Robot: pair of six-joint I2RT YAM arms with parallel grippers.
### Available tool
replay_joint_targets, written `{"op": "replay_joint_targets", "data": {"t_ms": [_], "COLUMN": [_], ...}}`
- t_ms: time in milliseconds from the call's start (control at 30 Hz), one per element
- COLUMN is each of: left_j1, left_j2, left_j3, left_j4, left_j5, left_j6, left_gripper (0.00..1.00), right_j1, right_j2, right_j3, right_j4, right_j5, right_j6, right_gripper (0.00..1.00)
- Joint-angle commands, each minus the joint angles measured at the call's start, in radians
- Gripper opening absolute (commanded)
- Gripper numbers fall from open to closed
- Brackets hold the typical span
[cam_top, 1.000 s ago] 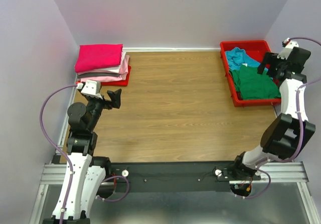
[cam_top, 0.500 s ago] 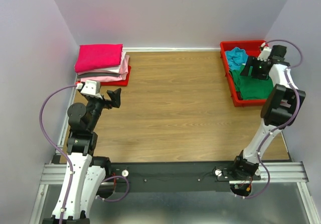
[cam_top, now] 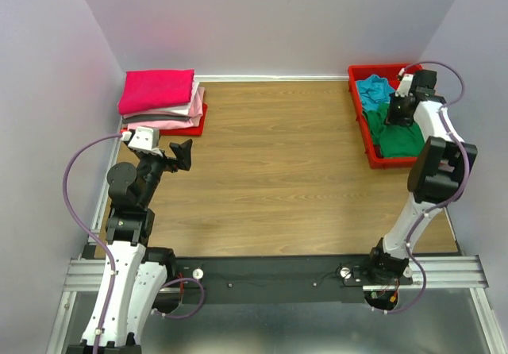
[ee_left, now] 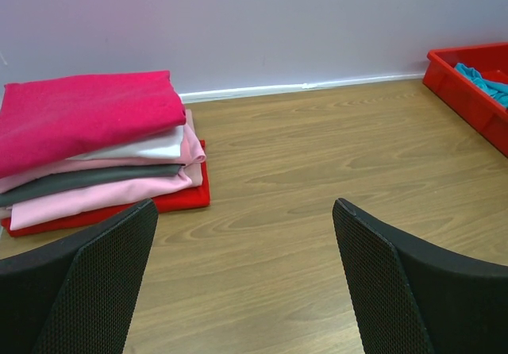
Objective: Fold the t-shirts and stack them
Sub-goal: Grab the tshirt from the pile
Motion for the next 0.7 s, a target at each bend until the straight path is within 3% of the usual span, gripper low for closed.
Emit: {"op": "replay_joint_targets", "data": {"t_ms": [0, 167, 267, 467, 667], "left_j1": [-0.003, -0.005, -0.003, -0.005, -0.003], "left_j2": [-0.004, -0.009, -0.009, -0.009, 0.0], "left_j3": [-0.008, -0.005, -0.003, -0.002, 0.001], "left_j4": [0.022, 0.021, 0.019, 0.021, 0.022], "left_j5": [-0.014, -0.011, -0.011, 0.012, 0.031], "left_j6": [0.012, 0.012, 0.014, 0.011, 0.014], "left_gripper": [0.98, 0.98, 0.98, 0.98, 0.97], "right_j1": [0.017, 0.039, 0.049, 0.072, 0.074], "right_j2": [-0.205, -0.409, -0.457, -0.526, -0.521], "right_j3": [-0.054, -0.046, 0.059, 0.299, 0.486], "right_j4": [0.008, -0.013, -0.079, -0.156, -0.108], "right_j5": [0.037, 0.011, -0.075, -0.429, -0.736], "right_j6": [-0.03, -0.041, -0.065, -0.053, 0.059], "right_gripper": [0.0, 0.0, 0.0, 0.0, 0.01]}}
